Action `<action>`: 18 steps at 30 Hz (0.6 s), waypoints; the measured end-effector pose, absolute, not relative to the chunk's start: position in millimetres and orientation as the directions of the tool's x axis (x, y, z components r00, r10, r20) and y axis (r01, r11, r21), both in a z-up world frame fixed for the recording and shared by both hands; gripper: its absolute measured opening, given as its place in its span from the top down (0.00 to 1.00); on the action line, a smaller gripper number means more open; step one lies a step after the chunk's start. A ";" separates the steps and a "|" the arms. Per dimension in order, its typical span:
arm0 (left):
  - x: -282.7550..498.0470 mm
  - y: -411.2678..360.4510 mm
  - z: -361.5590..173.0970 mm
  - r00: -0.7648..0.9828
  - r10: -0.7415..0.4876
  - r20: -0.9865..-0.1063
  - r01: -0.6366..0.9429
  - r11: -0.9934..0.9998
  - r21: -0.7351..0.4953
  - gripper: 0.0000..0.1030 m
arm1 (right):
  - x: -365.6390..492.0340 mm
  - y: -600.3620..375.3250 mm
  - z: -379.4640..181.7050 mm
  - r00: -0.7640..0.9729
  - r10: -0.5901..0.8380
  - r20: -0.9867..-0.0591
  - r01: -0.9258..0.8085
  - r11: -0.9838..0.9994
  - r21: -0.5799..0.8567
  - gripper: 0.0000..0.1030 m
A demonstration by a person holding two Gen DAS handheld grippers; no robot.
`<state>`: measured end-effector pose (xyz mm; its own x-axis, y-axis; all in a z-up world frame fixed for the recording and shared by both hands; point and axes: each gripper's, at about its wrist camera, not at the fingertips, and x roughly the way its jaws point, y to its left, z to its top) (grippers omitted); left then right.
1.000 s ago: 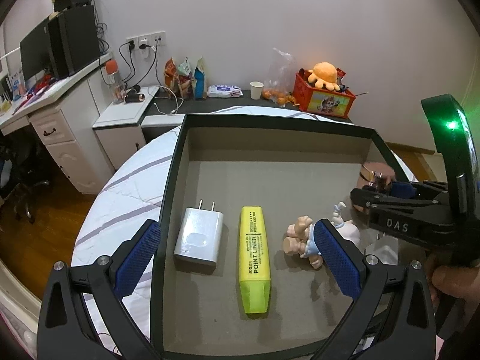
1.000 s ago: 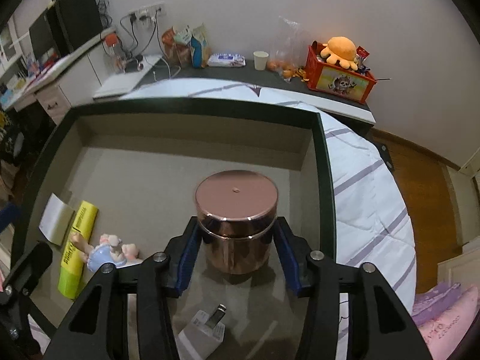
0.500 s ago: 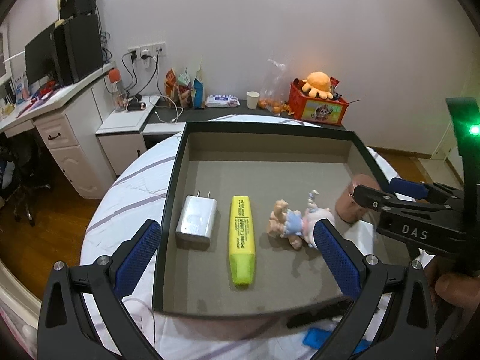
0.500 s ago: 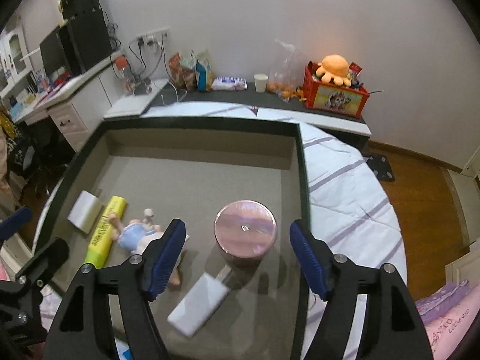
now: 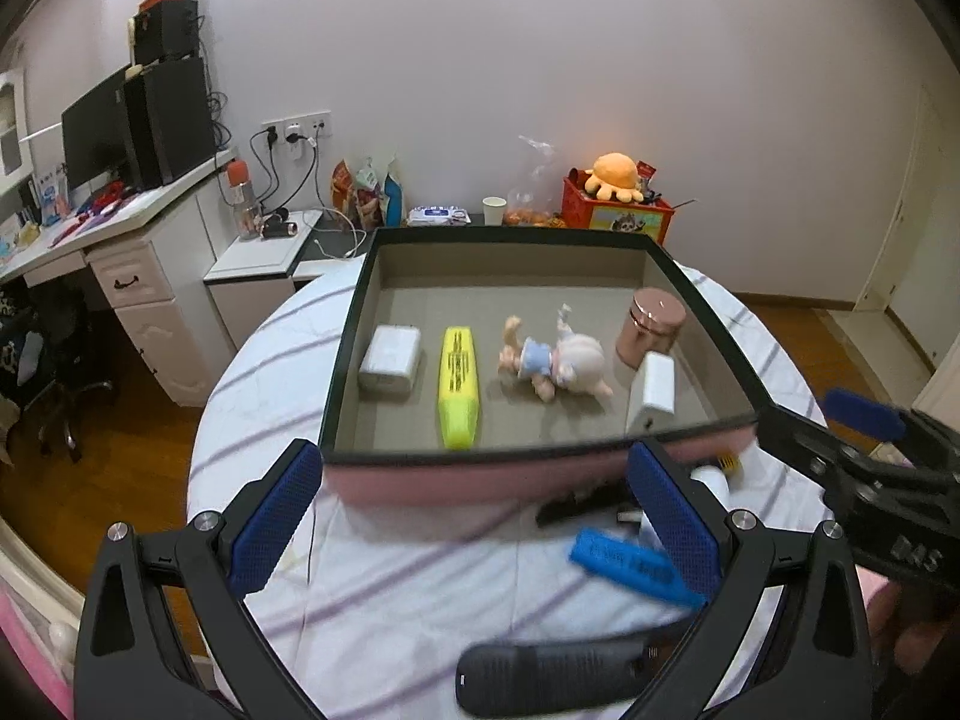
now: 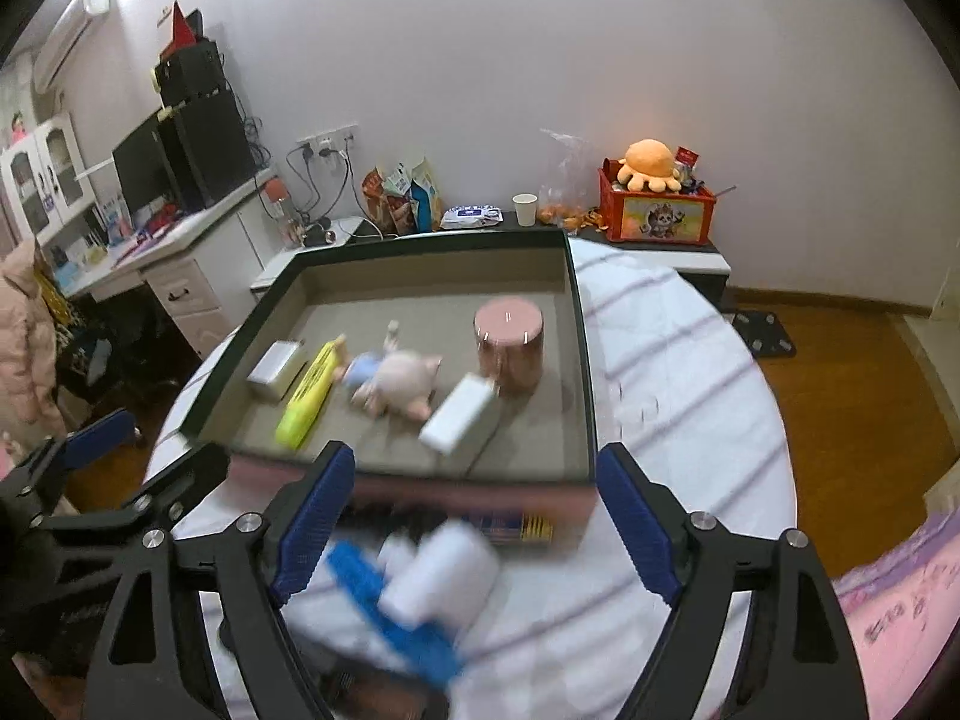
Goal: Organize rigid objects
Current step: 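Withdraw the right gripper and move the left gripper toward the black remote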
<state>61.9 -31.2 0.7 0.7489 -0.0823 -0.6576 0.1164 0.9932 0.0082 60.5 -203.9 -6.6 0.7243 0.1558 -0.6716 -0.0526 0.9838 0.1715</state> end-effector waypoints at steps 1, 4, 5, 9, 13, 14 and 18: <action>57.2 -30.6 -0.5 0.749 -0.079 -0.657 0.114 0.993 0.010 0.00 | 50.4 -204.5 -7.2 0.729 0.155 -0.667 -0.047 0.983 0.177 0.18; 41.9 -27.2 -4.6 0.744 -0.080 -0.663 0.115 0.993 0.008 0.00 | 28.0 -206.5 -11.0 0.732 0.154 -0.664 -0.036 0.982 0.187 0.18; 38.0 -26.7 -6.2 0.744 -0.081 -0.664 0.116 0.993 0.008 0.00 | 21.9 -206.8 -13.0 0.729 0.152 -0.667 -0.033 0.982 0.187 0.18; 28.0 -29.6 -15.3 0.731 -0.097 -0.675 0.130 0.992 -0.001 0.00 | 3.3 -210.2 -22.9 0.720 0.138 -0.680 -0.024 0.985 0.174 0.18; 24.7 -37.0 -28.1 0.700 -0.119 -0.704 0.156 0.988 -0.012 0.00 | -0.8 -216.8 -29.2 0.714 0.130 -0.688 -0.007 0.984 0.178 0.18; 24.0 -38.9 -30.2 0.698 -0.120 -0.706 0.159 0.987 -0.010 0.00 | 0.0 -218.7 -30.9 0.712 0.123 -0.691 0.001 0.984 0.177 0.18; 26.7 -45.5 -34.2 0.699 -0.106 -0.708 0.158 0.987 0.008 0.00 | 0.7 -220.2 -36.1 0.709 0.103 -0.697 0.017 0.986 0.163 0.18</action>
<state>26.7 -45.5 -34.2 0.6986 -0.1065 -0.7076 0.1582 0.9874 0.0076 0.7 -220.2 -36.1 0.7092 0.1030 -0.6974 0.0174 0.9864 0.1633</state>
